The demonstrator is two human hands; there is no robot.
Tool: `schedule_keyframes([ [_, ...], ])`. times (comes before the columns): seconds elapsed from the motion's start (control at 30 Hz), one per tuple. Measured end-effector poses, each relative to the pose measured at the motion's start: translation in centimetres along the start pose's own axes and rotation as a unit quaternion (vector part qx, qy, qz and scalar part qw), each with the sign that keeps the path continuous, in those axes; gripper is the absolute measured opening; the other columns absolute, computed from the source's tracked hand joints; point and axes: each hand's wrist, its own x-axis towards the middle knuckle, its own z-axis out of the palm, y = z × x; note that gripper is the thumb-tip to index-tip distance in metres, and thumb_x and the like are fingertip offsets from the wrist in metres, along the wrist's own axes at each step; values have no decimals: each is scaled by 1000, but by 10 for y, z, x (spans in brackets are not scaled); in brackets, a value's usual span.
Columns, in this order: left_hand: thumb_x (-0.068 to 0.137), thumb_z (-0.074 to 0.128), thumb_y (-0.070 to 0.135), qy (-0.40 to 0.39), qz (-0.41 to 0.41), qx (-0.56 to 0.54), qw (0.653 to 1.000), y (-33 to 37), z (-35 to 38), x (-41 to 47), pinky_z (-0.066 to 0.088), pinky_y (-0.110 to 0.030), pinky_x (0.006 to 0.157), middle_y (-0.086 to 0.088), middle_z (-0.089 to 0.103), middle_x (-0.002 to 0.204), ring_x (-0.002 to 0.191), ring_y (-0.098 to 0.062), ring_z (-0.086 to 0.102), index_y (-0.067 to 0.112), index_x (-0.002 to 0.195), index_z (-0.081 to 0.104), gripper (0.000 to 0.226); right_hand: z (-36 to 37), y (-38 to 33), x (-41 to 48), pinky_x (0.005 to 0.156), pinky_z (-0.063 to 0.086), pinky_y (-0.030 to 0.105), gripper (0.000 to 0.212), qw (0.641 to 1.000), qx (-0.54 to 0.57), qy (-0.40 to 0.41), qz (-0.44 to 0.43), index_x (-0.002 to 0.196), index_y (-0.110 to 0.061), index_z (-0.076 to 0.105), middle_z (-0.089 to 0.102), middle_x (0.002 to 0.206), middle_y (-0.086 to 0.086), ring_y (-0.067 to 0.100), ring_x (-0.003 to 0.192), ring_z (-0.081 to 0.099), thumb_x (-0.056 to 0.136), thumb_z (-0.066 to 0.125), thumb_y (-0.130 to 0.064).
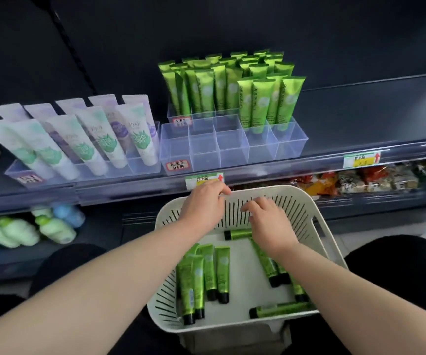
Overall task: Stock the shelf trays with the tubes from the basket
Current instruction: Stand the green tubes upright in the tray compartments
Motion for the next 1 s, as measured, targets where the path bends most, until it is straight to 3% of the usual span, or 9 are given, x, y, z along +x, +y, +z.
schedule_keyframes([
  [0.23,88,52,-4,-201,-96,104,969,-58,46,-18,47,-35,95,-7,62,120,113,-24,57,11,117,66,35,50,6,-29,97,37,35,37,969,-14,-247,2,125,-25,52,48,128,-1,21,122,42,93,47,-8],
  [0.53,86,47,-10,-265,-144,108,947,-87,68,-19,47,-37,95,-11,60,118,111,-27,57,6,118,62,39,102,-16,-13,95,41,41,52,907,-73,-412,-41,140,-37,39,38,133,6,30,116,44,94,49,-14],
  [0.73,81,46,-13,-270,-153,98,946,-95,81,-17,49,-42,96,-8,60,102,99,-24,57,7,103,66,36,114,-14,-16,90,45,40,43,893,-59,-446,-14,132,-38,47,39,123,7,30,113,47,93,52,-19],
  [0.87,82,49,-12,-271,-159,95,945,-102,88,-17,48,-38,95,-7,59,107,101,-23,55,5,113,65,39,108,-10,-8,82,47,38,24,896,-84,-436,7,115,-23,59,39,117,7,29,110,45,91,56,-28],
  [1.0,83,52,-7,-287,-168,106,937,-105,94,-20,48,-41,96,-9,58,119,111,-26,55,8,117,61,38,109,-11,-8,88,47,39,51,912,-99,-389,82,121,-12,43,38,119,10,28,108,43,83,66,-37],
])
